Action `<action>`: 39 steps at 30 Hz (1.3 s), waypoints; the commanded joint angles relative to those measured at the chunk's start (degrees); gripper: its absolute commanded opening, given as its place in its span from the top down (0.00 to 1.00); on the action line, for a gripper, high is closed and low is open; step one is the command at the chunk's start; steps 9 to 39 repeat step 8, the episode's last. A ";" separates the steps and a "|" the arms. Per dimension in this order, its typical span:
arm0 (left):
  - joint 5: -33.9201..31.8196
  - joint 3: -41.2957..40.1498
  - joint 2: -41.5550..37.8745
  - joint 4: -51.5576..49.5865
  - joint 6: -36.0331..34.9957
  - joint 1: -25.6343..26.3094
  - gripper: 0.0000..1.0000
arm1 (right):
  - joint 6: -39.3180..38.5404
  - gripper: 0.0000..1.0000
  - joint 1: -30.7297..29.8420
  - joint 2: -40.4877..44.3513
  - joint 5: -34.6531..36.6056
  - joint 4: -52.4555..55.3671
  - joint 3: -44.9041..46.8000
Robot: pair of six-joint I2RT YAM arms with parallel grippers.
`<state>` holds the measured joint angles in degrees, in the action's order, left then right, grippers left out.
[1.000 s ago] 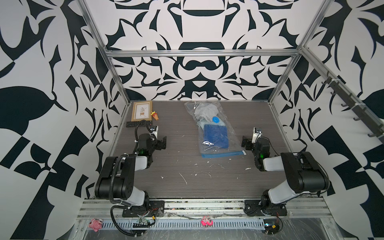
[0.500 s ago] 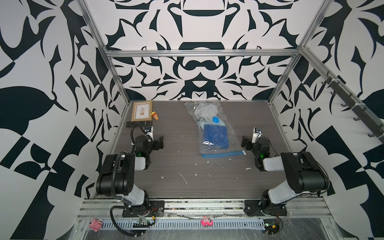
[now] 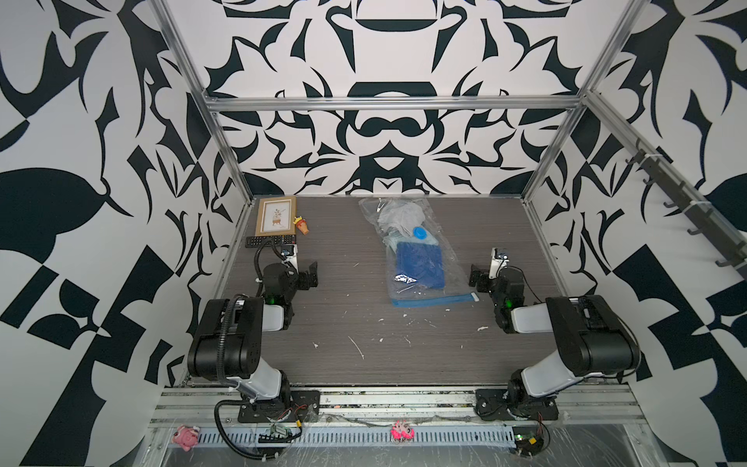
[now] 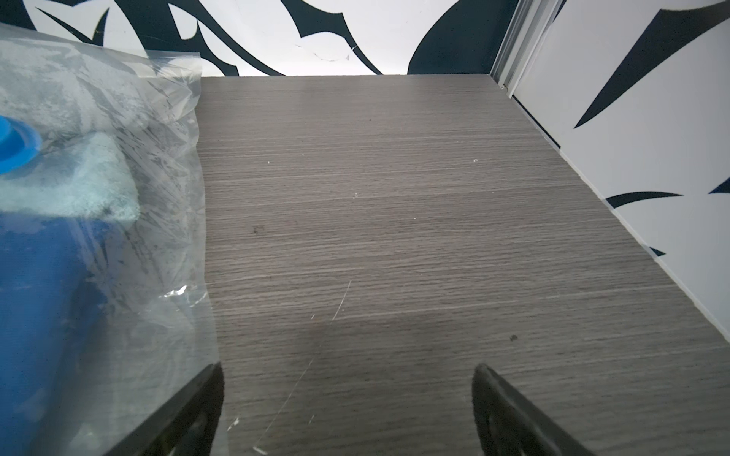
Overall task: Place the folded towel into the vacuum bag
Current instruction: Reset both arms
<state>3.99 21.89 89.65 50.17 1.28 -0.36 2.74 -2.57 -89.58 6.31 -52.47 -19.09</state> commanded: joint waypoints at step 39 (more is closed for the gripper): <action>0.06 0.09 -0.01 1.26 0.08 0.08 0.01 | -0.81 0.01 -0.51 0.56 0.99 -0.64 -0.77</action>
